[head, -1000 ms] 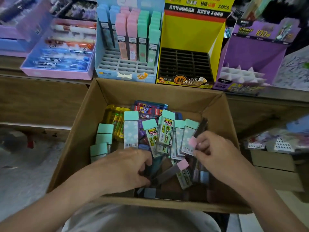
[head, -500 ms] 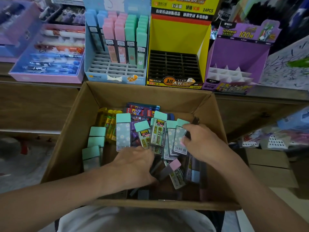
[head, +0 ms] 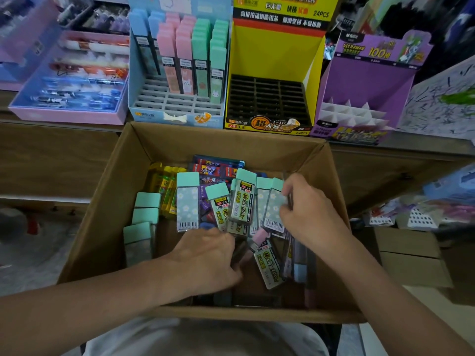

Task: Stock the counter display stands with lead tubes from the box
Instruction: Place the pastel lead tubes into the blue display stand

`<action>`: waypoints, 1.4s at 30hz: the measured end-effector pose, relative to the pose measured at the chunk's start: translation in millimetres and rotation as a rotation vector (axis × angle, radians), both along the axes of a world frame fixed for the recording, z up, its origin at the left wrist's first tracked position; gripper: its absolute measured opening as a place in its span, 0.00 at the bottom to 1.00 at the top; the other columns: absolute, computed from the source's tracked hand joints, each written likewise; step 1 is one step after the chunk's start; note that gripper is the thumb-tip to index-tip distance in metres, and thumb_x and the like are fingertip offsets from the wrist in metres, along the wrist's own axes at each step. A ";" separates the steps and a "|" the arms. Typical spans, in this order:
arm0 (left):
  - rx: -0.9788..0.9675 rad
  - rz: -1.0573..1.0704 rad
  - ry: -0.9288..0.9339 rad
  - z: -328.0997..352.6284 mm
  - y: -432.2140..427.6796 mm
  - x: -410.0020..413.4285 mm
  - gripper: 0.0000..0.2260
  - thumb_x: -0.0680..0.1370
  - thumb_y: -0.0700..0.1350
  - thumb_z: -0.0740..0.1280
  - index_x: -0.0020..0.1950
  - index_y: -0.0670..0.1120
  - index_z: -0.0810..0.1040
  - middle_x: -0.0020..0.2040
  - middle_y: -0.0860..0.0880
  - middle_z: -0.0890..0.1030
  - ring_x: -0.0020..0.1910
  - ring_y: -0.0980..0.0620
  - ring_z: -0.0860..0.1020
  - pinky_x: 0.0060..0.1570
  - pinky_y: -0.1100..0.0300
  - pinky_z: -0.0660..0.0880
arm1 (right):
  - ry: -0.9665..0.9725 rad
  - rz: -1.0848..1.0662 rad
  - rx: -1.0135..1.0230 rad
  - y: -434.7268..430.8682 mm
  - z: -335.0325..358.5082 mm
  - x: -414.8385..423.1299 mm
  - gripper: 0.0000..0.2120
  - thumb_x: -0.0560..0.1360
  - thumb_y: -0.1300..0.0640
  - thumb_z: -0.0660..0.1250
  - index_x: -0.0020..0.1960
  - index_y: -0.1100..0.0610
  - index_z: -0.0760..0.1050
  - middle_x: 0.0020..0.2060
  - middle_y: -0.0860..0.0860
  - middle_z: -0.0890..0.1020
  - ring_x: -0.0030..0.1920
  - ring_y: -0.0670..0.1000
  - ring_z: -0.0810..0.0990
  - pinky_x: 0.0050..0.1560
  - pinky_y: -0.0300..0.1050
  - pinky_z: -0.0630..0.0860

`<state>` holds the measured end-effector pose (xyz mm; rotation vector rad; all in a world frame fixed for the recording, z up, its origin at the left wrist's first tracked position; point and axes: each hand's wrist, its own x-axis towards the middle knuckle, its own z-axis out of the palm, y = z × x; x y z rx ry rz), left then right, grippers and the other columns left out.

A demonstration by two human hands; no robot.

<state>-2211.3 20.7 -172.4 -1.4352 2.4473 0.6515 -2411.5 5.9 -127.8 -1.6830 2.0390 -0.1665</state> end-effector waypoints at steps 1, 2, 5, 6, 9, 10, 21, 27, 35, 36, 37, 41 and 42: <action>-0.016 0.010 0.010 -1.1 0.0 0.3 0.18 0.77 0.67 0.61 0.40 0.53 0.69 0.35 0.56 0.71 0.35 0.55 0.72 0.33 0.58 0.65 | -0.019 -0.011 -0.016 1.5 2.4 -0.1 0.14 0.82 0.57 0.66 0.59 0.47 0.62 0.47 0.47 0.79 0.39 0.47 0.82 0.37 0.47 0.84; -0.026 0.015 0.016 -1.8 0.0 1.0 0.20 0.77 0.69 0.59 0.42 0.53 0.70 0.35 0.56 0.70 0.34 0.55 0.70 0.32 0.58 0.65 | -0.038 -0.019 -0.021 3.9 5.0 -0.6 0.17 0.82 0.57 0.66 0.62 0.47 0.60 0.47 0.48 0.79 0.38 0.47 0.82 0.35 0.45 0.82; -0.036 0.001 0.036 -4.5 0.6 2.8 0.22 0.76 0.72 0.55 0.43 0.54 0.69 0.34 0.57 0.66 0.36 0.54 0.73 0.34 0.57 0.64 | -0.085 -0.041 0.028 15.3 14.6 -1.7 0.27 0.81 0.58 0.66 0.73 0.47 0.54 0.53 0.50 0.81 0.40 0.46 0.82 0.35 0.39 0.78; -0.040 -0.003 0.040 -5.3 0.8 3.5 0.22 0.75 0.73 0.54 0.44 0.54 0.69 0.35 0.57 0.65 0.39 0.52 0.74 0.36 0.57 0.65 | -0.088 -0.047 0.047 20.5 18.0 -1.7 0.32 0.81 0.59 0.67 0.76 0.48 0.50 0.56 0.51 0.82 0.43 0.46 0.83 0.38 0.40 0.78; -0.058 0.010 0.037 -7.0 1.8 3.1 0.25 0.74 0.75 0.55 0.49 0.54 0.73 0.37 0.56 0.68 0.40 0.52 0.71 0.40 0.56 0.67 | -0.074 -0.065 0.112 36.0 26.7 1.7 0.38 0.82 0.59 0.67 0.79 0.49 0.43 0.63 0.52 0.80 0.53 0.51 0.83 0.53 0.49 0.82; -0.068 0.008 0.032 -7.2 1.8 2.2 0.26 0.74 0.75 0.55 0.50 0.54 0.74 0.39 0.55 0.70 0.40 0.52 0.70 0.40 0.56 0.67 | -0.064 -0.073 0.133 38.8 26.7 3.0 0.36 0.82 0.59 0.67 0.79 0.51 0.45 0.63 0.53 0.81 0.55 0.51 0.83 0.56 0.51 0.82; -0.053 -0.032 0.004 -5.4 4.7 -3.5 0.18 0.76 0.65 0.63 0.51 0.52 0.73 0.54 0.48 0.82 0.52 0.46 0.81 0.44 0.56 0.69 | 0.167 -0.069 0.288 52.4 3.7 9.8 0.33 0.78 0.53 0.73 0.75 0.55 0.59 0.61 0.51 0.78 0.59 0.53 0.82 0.58 0.48 0.80; -0.061 0.022 0.027 -4.2 5.9 -2.9 0.17 0.75 0.61 0.64 0.55 0.51 0.76 0.54 0.49 0.82 0.54 0.46 0.81 0.45 0.57 0.67 | 0.184 -0.013 0.155 55.6 -3.3 11.1 0.35 0.77 0.47 0.72 0.76 0.51 0.58 0.65 0.49 0.71 0.58 0.49 0.80 0.55 0.43 0.79; -0.070 0.039 0.068 -8.6 1.8 1.4 0.15 0.76 0.65 0.64 0.46 0.55 0.68 0.37 0.56 0.70 0.41 0.49 0.74 0.40 0.57 0.65 | 0.140 -0.058 0.104 53.5 -10.0 12.1 0.30 0.76 0.47 0.73 0.71 0.50 0.62 0.62 0.48 0.75 0.56 0.49 0.80 0.52 0.43 0.79; -0.058 0.041 0.062 -8.7 0.6 2.1 0.16 0.75 0.65 0.65 0.46 0.55 0.68 0.36 0.57 0.65 0.39 0.50 0.71 0.39 0.58 0.65 | 0.150 -0.054 0.102 53.3 -10.8 12.5 0.30 0.76 0.46 0.73 0.71 0.50 0.62 0.61 0.48 0.75 0.56 0.49 0.80 0.53 0.43 0.79; -0.043 0.050 0.060 -8.5 -0.6 2.7 0.16 0.75 0.65 0.66 0.45 0.54 0.68 0.35 0.57 0.63 0.37 0.52 0.69 0.37 0.58 0.65 | 0.155 -0.049 0.097 53.2 -11.4 12.9 0.30 0.76 0.46 0.73 0.71 0.50 0.62 0.61 0.48 0.74 0.56 0.50 0.80 0.52 0.43 0.79; 0.059 0.108 0.077 -5.8 -5.6 4.3 0.16 0.70 0.64 0.70 0.41 0.53 0.70 0.36 0.56 0.71 0.33 0.60 0.69 0.29 0.63 0.64 | 0.111 -0.051 0.043 53.9 -12.8 12.8 0.32 0.77 0.47 0.72 0.75 0.47 0.60 0.61 0.47 0.72 0.55 0.48 0.79 0.51 0.42 0.79; 0.097 0.123 0.085 -4.4 -7.0 4.6 0.16 0.69 0.63 0.70 0.40 0.53 0.72 0.36 0.55 0.74 0.33 0.60 0.72 0.29 0.63 0.67 | 0.106 -0.051 0.034 54.3 -13.0 12.5 0.32 0.77 0.47 0.72 0.75 0.47 0.60 0.61 0.47 0.72 0.56 0.48 0.78 0.52 0.42 0.80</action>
